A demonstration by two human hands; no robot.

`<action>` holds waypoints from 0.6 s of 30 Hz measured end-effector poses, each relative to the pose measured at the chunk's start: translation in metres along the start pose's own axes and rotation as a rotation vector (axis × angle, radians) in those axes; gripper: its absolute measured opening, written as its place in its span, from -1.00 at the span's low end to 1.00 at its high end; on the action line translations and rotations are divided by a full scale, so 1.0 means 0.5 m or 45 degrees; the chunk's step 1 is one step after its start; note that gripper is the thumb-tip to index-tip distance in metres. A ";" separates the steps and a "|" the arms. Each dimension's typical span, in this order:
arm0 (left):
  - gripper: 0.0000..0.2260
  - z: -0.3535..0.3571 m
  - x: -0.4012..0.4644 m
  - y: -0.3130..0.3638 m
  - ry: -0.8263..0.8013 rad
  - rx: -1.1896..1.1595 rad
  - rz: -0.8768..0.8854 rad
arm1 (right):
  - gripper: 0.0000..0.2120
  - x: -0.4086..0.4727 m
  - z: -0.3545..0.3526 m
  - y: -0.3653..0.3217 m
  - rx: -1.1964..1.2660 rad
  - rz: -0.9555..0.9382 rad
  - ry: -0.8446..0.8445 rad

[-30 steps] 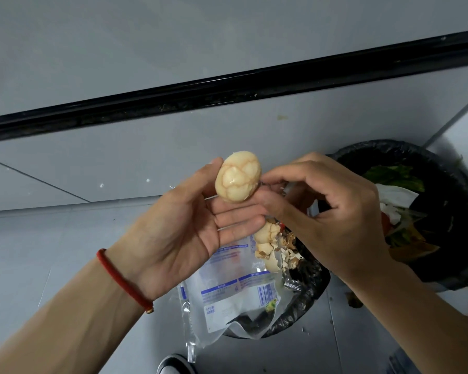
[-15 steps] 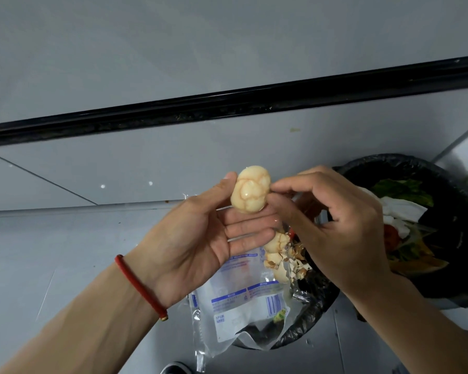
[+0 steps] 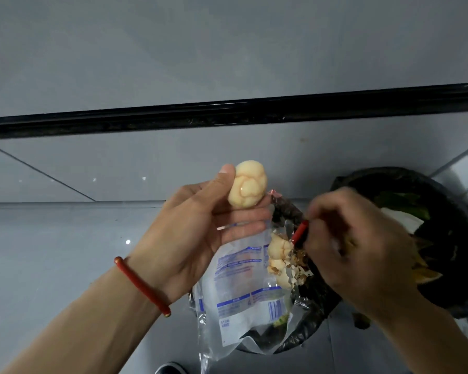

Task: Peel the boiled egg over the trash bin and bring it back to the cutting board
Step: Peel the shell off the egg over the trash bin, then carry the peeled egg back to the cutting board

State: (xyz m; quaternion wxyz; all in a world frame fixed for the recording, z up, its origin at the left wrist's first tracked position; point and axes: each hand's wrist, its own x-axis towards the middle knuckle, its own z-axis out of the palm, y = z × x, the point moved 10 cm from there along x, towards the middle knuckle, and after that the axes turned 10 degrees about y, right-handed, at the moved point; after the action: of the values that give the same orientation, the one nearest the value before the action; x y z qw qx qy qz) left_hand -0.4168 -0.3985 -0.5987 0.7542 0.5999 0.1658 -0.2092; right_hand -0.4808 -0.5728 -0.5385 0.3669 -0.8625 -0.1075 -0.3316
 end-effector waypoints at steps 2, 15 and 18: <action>-0.61 0.001 0.000 0.005 0.002 0.050 0.044 | -0.88 -0.053 0.072 0.023 -0.327 0.059 -0.464; -0.77 -0.042 -0.141 0.037 0.275 0.169 -0.033 | -0.75 -0.076 0.079 -0.003 -0.287 1.022 -0.866; -0.79 -0.025 -0.173 0.072 0.330 0.158 -0.081 | -0.82 -0.063 0.075 -0.018 -0.282 1.111 -0.852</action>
State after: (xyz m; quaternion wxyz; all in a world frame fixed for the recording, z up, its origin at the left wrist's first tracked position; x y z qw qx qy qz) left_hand -0.4724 -0.3692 -0.5279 0.6810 0.6618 0.2674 -0.1637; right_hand -0.4901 -0.5384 -0.5731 0.3232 -0.9186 0.1843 0.1332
